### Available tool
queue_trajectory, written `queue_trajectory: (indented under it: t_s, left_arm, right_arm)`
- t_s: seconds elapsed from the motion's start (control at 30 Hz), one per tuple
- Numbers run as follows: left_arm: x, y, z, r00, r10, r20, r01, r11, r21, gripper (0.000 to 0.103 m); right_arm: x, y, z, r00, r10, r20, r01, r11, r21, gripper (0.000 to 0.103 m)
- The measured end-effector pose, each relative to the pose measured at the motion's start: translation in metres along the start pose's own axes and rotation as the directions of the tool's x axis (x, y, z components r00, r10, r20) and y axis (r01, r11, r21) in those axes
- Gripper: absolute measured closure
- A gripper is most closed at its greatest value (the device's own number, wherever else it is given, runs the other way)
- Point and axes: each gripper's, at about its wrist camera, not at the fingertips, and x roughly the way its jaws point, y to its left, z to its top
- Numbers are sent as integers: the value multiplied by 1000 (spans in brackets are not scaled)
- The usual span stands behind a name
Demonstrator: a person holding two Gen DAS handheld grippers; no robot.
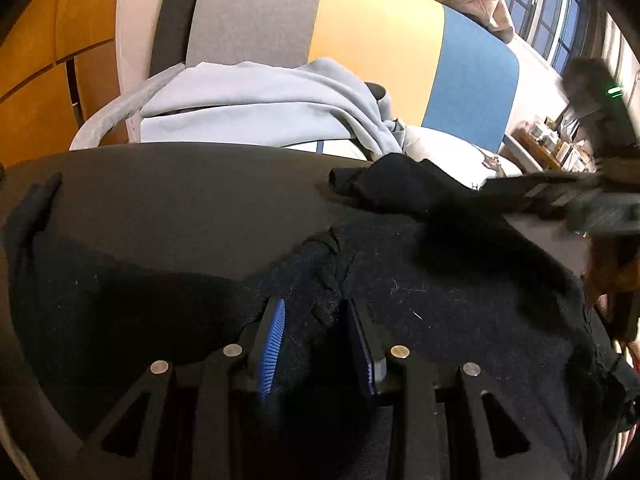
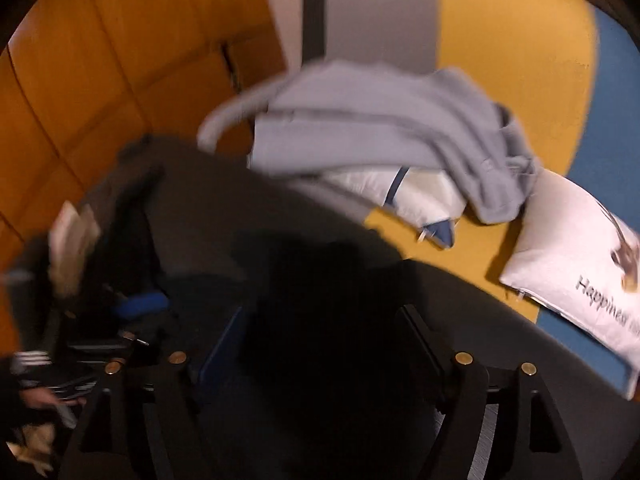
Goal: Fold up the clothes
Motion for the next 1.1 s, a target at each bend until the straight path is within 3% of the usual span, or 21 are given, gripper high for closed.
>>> queue_trajectory:
  t_s: [0.03, 0.07, 0.17, 0.2, 0.27, 0.3, 0.33, 0.37, 0.4, 0.43, 0.47, 0.5, 0.6, 0.73, 0.83, 0.87, 0.97, 1.1]
  left_arm:
    - [0, 0, -1, 1000, -2, -1, 2, 1000, 2, 69]
    - [0, 0, -1, 1000, 0, 0, 0, 1000, 6, 69]
    - [0, -1, -2, 1000, 9, 1, -9, 1000, 15, 69]
    - [-1, -2, -2, 1000, 12, 1, -12, 1000, 18, 69]
    - [-1, -2, -2, 1000, 18, 1, -18, 1000, 23, 68]
    - [-1, -2, -3, 1000, 21, 0, -21, 1000, 24, 68]
    - [-1, -3, -3, 1000, 27, -4, -26, 999, 27, 68]
    - [-1, -5, -2, 999, 33, -8, -33, 999, 31, 68]
    - [-2, -5, -2, 999, 42, -18, -42, 999, 35, 68]
    - [-3, -4, 2, 998, 50, -39, -49, 998, 33, 68]
    - [-4, -2, 6, 996, 57, -62, -56, 998, 29, 68]
    - [-7, -1, 10, 996, 57, -73, -56, 998, 9, 69]
    - [-26, -9, 29, 1000, 18, 19, -18, 1000, -14, 70]
    - [-25, -50, 57, 994, -70, 81, 63, 995, 82, 69]
    - [-8, -74, 64, 993, -69, 94, 51, 983, 175, 68]
    - [-3, -71, 61, 995, -52, 86, 37, 983, 177, 68]
    - [9, -62, 52, 998, -4, 61, -8, 983, 185, 65]
    - [26, -50, 40, 998, 61, 29, -66, 978, 196, 64]
  right_arm:
    - [12, 6, -1, 998, -56, -39, 55, 998, -25, 73]
    - [18, 9, -1, 993, -103, -55, 101, 994, -40, 87]
    - [-8, -5, 3, 983, -169, 73, 167, 986, 24, 90]
    - [-19, -14, 5, 973, -203, 110, 197, 978, 62, 95]
    - [-40, -48, 4, 935, -315, 166, 284, 941, 186, 94]
    - [-46, -65, 1, 913, -371, 170, 326, 914, 240, 90]
    - [-53, -84, -6, 874, -458, 165, 399, 868, 294, 83]
    - [-61, -103, -13, 839, -522, 151, 449, 823, 349, 62]
    - [-69, -117, -23, 839, -526, 137, 437, 803, 406, 44]
    - [-81, -127, -34, 850, -507, 145, 398, 796, 457, 19]
    - [-92, -136, -46, 859, -489, 153, 357, 785, 506, 17]
    - [-103, -142, -58, 866, -470, 170, 318, 779, 540, 17]
    - [-123, -123, -83, 896, -381, 227, 226, 832, 506, 17]
    - [-124, -73, -116, 962, -126, 240, 26, 924, 380, 17]
    - [-96, -29, -127, 985, -101, 138, 68, 973, 221, 17]
    - [-85, -24, -131, 987, -121, 102, 99, 974, 205, 17]
    - [-66, -33, -146, 996, -76, 49, 60, 957, 283, 16]
    - [-79, -46, -167, 996, -32, 80, 1, 933, 361, 16]
